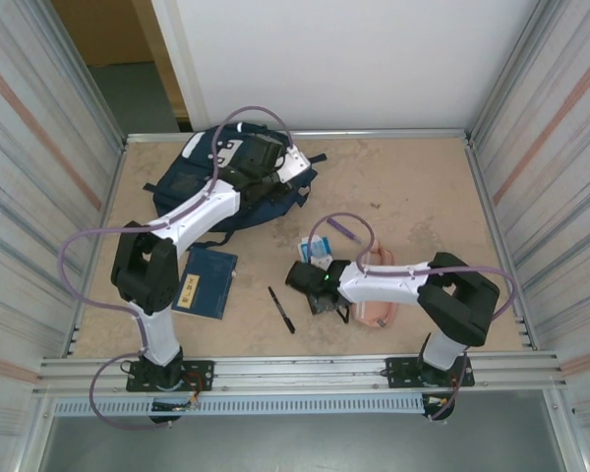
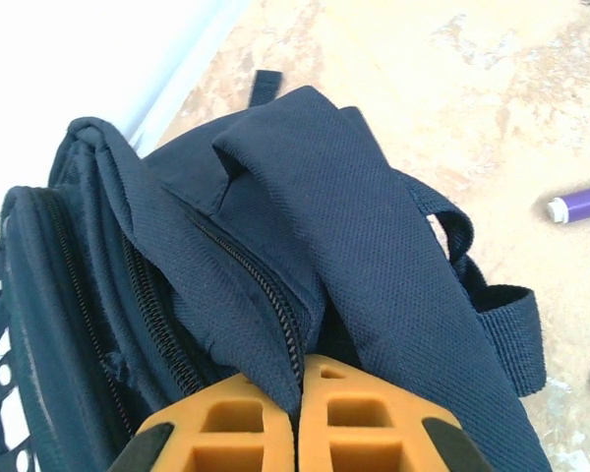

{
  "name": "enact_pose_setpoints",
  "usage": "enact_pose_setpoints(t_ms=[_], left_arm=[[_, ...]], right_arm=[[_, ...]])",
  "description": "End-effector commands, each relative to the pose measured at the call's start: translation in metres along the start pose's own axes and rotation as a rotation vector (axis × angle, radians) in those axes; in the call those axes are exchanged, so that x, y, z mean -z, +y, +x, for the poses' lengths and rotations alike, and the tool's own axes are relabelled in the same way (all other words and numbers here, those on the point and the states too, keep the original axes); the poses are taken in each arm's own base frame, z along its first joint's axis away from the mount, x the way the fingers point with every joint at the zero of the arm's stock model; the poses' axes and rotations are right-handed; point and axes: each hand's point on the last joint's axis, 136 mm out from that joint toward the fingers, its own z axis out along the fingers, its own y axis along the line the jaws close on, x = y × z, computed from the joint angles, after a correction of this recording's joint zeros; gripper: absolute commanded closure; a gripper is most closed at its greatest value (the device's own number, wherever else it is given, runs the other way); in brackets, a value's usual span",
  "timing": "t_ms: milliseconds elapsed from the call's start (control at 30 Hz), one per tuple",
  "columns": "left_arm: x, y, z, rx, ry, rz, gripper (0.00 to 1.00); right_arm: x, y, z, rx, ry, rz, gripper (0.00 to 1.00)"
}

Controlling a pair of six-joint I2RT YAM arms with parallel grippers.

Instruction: Pack the student bag

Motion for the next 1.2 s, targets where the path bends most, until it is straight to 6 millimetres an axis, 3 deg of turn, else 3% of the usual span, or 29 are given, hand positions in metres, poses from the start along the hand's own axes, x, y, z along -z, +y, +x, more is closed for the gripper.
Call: enact_pose_setpoints(t_ms=[0, 100, 233, 400, 533, 667, 833, 933, 1067, 1167], left_arm=[[0.010, 0.007, -0.058, -0.018, -0.169, -0.043, 1.00], [0.009, 0.001, -0.061, 0.003, -0.183, -0.017, 1.00], [0.011, -0.001, -0.065, 0.009, -0.193, -0.006, 1.00], [0.011, -0.001, -0.065, 0.019, -0.193, -0.007, 1.00], [0.010, -0.005, -0.063, 0.019, -0.186, 0.002, 1.00], [0.006, -0.008, -0.064, 0.015, -0.183, 0.006, 1.00], [0.004, -0.010, -0.066, 0.033, -0.191, 0.016, 1.00], [0.001, -0.007, -0.066, 0.037, -0.184, 0.005, 1.00], [-0.002, -0.010, -0.064, 0.035, -0.176, 0.013, 1.00], [-0.003, -0.007, -0.061, 0.040, -0.176, -0.010, 1.00]], right_arm=[[0.012, -0.017, 0.044, -0.009, 0.151, 0.032, 0.28], [0.031, -0.001, 0.029, 0.006, 0.137, -0.087, 0.28], [0.046, 0.001, -0.019, -0.032, 0.067, -0.266, 0.25], [0.030, -0.015, -0.086, -0.132, -0.055, -0.362, 0.35], [0.006, -0.016, -0.107, -0.120, -0.080, -0.306, 0.43], [-0.019, -0.009, -0.097, -0.099, -0.033, -0.286, 0.49], [-0.033, -0.007, -0.060, -0.060, 0.043, -0.241, 0.58], [-0.024, -0.004, -0.030, -0.021, 0.077, -0.201, 0.61], [-0.002, 0.015, 0.011, 0.035, 0.114, -0.204, 0.61], [0.015, 0.022, 0.024, 0.035, 0.118, -0.211, 0.58]])
